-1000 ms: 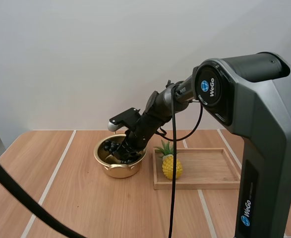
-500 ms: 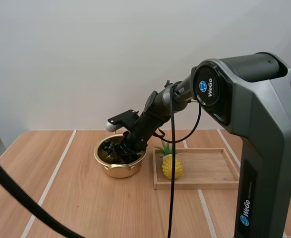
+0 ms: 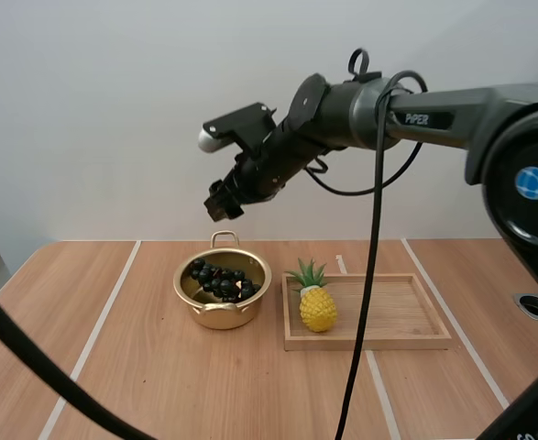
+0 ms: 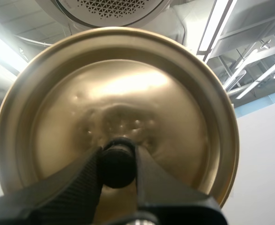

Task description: Open the pot, put the grape inside, and close it

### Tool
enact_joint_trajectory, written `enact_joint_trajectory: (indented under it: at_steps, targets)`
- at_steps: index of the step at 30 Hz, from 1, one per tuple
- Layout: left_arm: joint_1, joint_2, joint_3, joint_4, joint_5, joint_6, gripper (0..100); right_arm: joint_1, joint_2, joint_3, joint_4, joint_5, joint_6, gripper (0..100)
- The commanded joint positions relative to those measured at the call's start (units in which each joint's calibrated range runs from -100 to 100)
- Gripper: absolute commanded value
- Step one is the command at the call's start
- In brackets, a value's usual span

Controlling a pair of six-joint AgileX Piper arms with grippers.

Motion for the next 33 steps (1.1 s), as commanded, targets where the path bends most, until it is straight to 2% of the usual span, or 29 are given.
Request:
enact_joint_trajectory:
  at_steps: [1, 9, 15, 21, 27, 29, 30, 31, 33]
  targets:
    - [-0.14, 0.3, -0.2, 0.8, -0.6, -0.2, 0, -1.4, -6.6, -1.3, -1.9, 0.5, 3.2, 100]
    - [-0.14, 0.3, -0.2, 0.8, -0.6, -0.2, 0, -6.6, -25.1, -1.3, -3.9, -5.7, 7.6, 100]
    - [-0.14, 0.3, -0.2, 0.8, -0.6, -0.2, 0, -10.2, -36.1, -1.3, -16.0, -11.7, 16.0, 100]
    - [-0.14, 0.4, -0.2, 0.8, -0.8, -0.2, 0, -12.8, -41.8, -1.3, -28.1, -13.3, 24.9, 100]
    - [-0.14, 0.7, -0.1, 0.3, -0.7, -0.2, 0, -14.9, -45.0, -1.3, -28.9, -13.3, 27.1, 100]
    - [-0.14, 1.1, -0.1, 0.3, -0.4, -0.2, 0, -15.0, -45.5, -1.3, -28.9, -13.3, 27.1, 42]
    - [-0.14, 1.4, -0.1, 0.3, 0.4, -0.2, 0, -15.0, -45.7, -1.3, -28.9, -13.3, 27.1, 3]
    - [-0.14, 1.7, -0.1, 0.3, 1.8, -0.2, 0, -15.0, -46.0, -1.6, -28.9, -13.5, 27.2, 0]
    - [-0.14, 3.0, -0.1, 0.3, 6.4, -0.2, 0, -15.0, -46.3, -2.3, -28.9, -13.7, 27.2, 0]
